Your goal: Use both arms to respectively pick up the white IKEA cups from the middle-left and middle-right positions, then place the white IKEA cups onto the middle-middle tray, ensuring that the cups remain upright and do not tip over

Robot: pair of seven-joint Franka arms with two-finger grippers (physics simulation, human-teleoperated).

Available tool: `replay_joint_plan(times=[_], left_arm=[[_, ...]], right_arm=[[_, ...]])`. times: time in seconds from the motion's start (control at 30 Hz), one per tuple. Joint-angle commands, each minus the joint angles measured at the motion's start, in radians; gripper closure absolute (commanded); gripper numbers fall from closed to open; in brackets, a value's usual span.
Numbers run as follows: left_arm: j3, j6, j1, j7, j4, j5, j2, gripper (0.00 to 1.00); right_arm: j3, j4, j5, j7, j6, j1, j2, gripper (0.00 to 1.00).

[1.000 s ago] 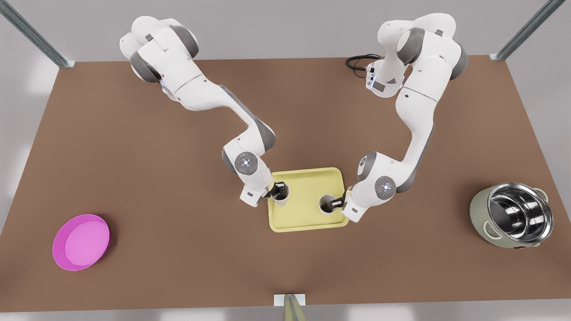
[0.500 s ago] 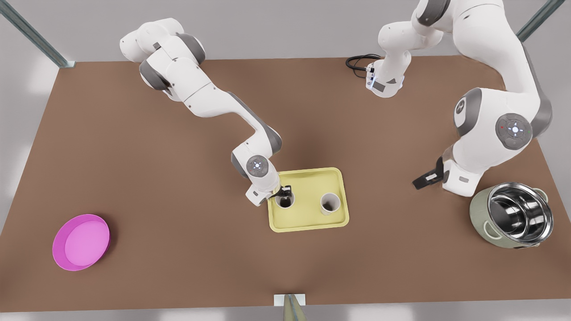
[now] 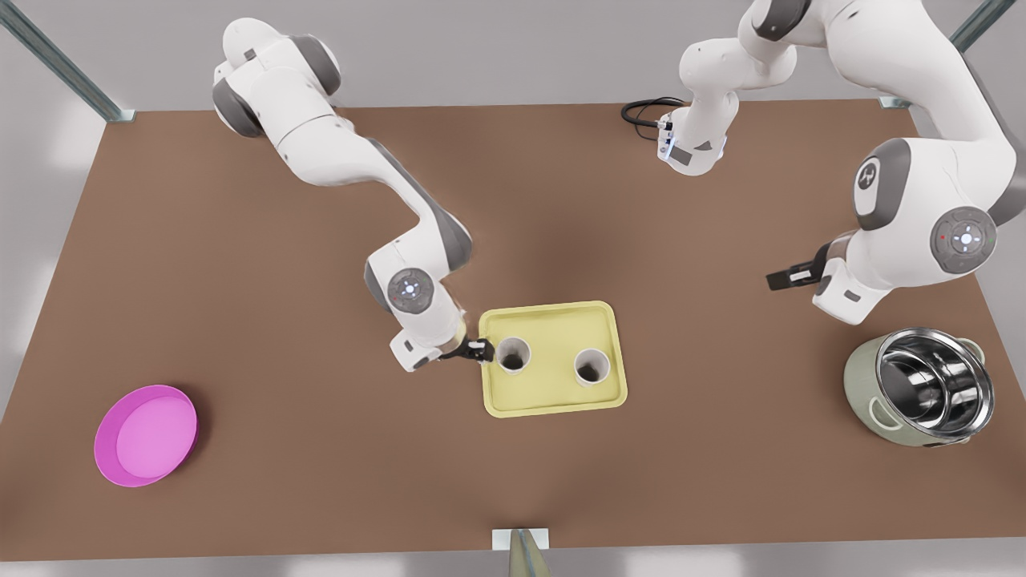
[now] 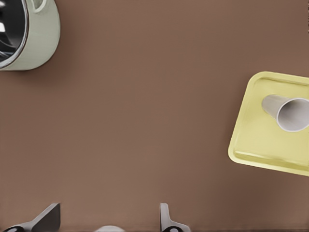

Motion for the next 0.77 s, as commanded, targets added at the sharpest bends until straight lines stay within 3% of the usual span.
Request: replay_joint_plan(times=[0.0,0.1,0.13,0.27,0.33,0.73], left_arm=[[-0.001,-0.024,-0.001,0.185,0.0,-0.009,-0.001,0.0],[-0.004,-0.024,-0.001,0.187,-0.003,-0.021,-0.001,0.0],[-0.004,-0.024,-0.001,0.187,-0.006,-0.021,0.0,0.0],[-0.004,-0.024,-0.001,0.187,-0.007,-0.02,0.0,0.0],[-0.004,-0.024,-0.001,0.187,-0.007,-0.02,0.003,0.0],[-0.004,-0.023,0.001,0.187,-0.007,-0.019,0.008,0.0]], right_arm=[[-0.007,0.01,-0.01,-0.534,-0.389,-0.088,-0.01,0.0],[-0.078,0.028,-0.105,-0.663,-0.412,-0.248,0.018,0.0],[-0.158,0.085,-0.104,-0.762,-0.411,-0.254,-0.002,0.0],[-0.177,-0.145,-0.044,-0.793,-0.473,-0.312,-0.459,0.0],[-0.189,-0.2,-0.024,-0.789,-0.506,-0.312,-0.539,0.0],[-0.192,-0.265,-0.016,-0.787,-0.494,-0.326,-0.637,0.0]])
